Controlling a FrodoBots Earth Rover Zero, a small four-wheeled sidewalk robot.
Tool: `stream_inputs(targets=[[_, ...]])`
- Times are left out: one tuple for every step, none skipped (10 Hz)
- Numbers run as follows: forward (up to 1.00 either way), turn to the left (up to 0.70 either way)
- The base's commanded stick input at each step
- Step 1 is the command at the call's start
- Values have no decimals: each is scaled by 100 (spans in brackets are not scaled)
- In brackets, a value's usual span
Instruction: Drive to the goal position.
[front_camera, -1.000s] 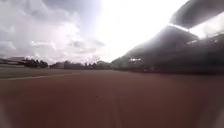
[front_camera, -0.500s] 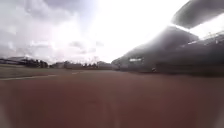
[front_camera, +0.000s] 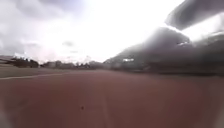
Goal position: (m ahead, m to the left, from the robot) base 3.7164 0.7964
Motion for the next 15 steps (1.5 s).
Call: stream_inputs(targets=[[70,0],[70,0],[70,0],[70,0],[70,0],[70,0],[70,0],[70,0],[70,0],[70,0],[70,0],[70,0],[70,0],[70,0],[70,0]])
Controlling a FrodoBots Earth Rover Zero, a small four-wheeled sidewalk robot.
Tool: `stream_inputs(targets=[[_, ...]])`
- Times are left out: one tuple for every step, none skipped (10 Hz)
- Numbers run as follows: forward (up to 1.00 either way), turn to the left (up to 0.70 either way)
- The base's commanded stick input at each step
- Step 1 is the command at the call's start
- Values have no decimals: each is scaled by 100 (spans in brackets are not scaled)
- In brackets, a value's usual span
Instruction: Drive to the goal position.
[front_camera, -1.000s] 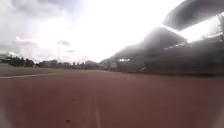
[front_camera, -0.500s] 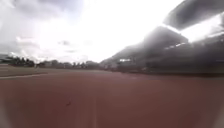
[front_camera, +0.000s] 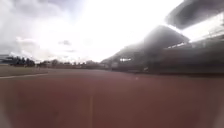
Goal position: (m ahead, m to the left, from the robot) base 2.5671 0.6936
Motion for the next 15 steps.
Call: stream_inputs(targets=[[70,0],[70,0],[70,0],[70,0],[70,0],[70,0],[70,0],[70,0],[70,0],[70,0],[70,0],[70,0],[70,0],[70,0],[70,0]])
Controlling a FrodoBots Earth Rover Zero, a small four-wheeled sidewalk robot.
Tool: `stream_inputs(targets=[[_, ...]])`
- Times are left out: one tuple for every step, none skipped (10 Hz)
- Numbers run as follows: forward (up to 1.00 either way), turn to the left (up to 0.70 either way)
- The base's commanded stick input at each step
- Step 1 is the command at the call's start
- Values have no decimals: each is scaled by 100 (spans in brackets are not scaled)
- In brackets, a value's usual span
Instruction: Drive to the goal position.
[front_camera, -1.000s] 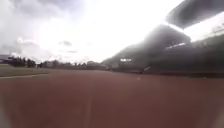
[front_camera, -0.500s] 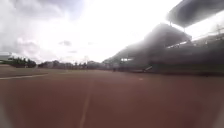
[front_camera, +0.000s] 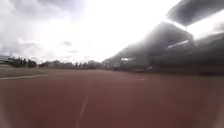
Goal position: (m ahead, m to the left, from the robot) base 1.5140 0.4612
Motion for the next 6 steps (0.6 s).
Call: stream_inputs(targets=[[70,0],[70,0],[70,0],[70,0],[70,0],[70,0]])
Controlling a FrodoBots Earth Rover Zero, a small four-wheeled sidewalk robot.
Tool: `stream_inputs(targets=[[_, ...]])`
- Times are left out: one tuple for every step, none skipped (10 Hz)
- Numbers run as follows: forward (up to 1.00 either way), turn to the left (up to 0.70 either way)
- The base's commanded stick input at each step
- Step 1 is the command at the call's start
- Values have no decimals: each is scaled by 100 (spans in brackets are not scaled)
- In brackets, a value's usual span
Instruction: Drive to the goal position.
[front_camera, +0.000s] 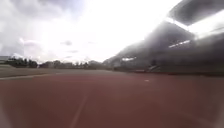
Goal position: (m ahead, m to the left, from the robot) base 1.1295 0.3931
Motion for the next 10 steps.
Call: stream_inputs(targets=[[70,0],[70,0],[70,0],[70,0],[70,0],[70,0],[70,0],[70,0],[70,0],[70,0]])
